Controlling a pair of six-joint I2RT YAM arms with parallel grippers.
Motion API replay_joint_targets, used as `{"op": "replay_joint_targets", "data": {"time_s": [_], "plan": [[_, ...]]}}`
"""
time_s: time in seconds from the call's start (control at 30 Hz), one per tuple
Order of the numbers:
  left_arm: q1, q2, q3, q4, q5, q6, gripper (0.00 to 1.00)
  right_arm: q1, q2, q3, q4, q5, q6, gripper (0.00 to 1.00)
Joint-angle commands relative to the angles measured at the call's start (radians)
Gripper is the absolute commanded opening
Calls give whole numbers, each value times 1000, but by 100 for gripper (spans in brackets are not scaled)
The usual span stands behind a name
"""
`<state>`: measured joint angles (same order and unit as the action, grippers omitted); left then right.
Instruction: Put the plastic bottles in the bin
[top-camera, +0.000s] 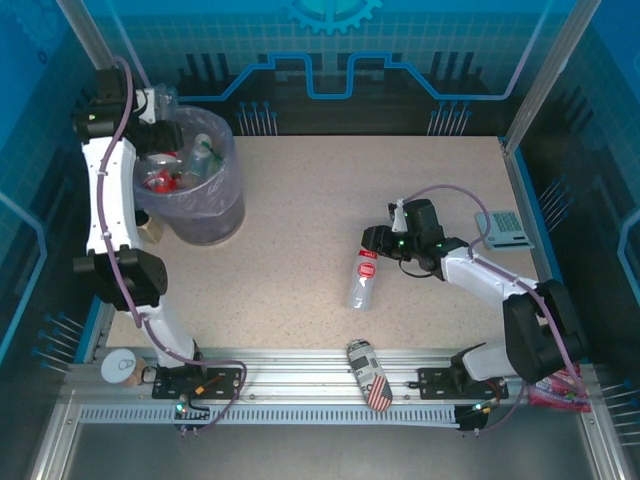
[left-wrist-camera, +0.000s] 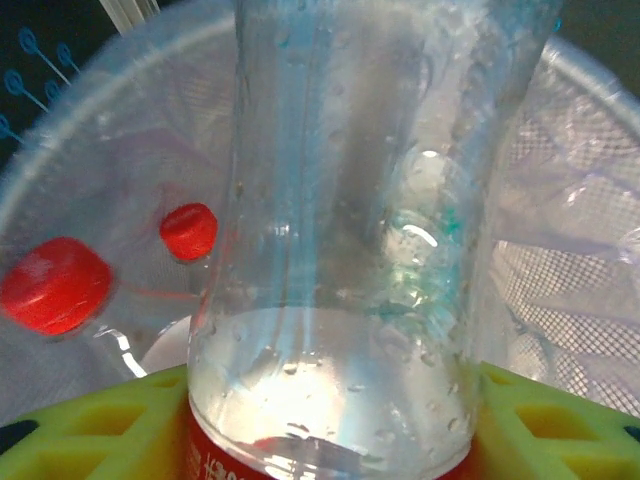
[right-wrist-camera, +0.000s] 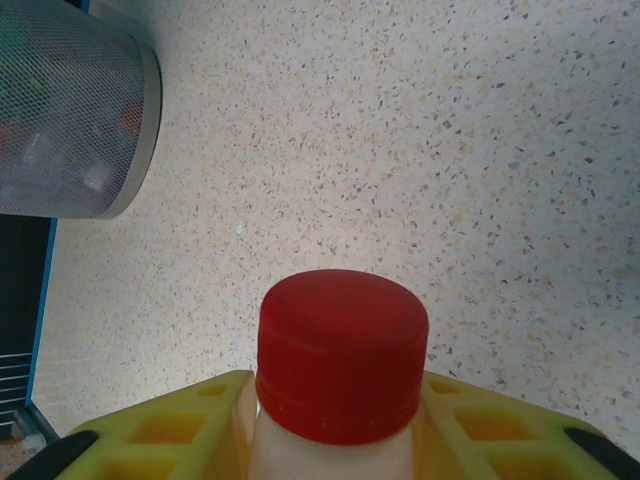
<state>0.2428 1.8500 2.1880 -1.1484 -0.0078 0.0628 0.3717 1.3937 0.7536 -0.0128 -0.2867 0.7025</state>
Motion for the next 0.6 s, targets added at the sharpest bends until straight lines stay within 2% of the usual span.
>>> {"op": "replay_joint_targets", "data": {"time_s": [0.0,0.03,0.13,0.17,0.4,0.57], "plan": [[-7,-19,-68,-66,-2,29,61,-13,9,19,35,-25,-3,42],[-7,-16,-74,-69,7,29,65,-13,10,20,33,-25,-5,42],[-7,-8,-77,-67,17,33,94,-13,14,23,31,-24,-7,42],[-7,-10,-75,-58,24,34,99,-13,14,26,31,-22,-8,42],[-7,-86,-75,90,90,-1,99,-13,21,27,32,-25,-6,42],[-7,-100,-80,172,20,-38,97,-13,18,19,35,-24,-2,42]]}}
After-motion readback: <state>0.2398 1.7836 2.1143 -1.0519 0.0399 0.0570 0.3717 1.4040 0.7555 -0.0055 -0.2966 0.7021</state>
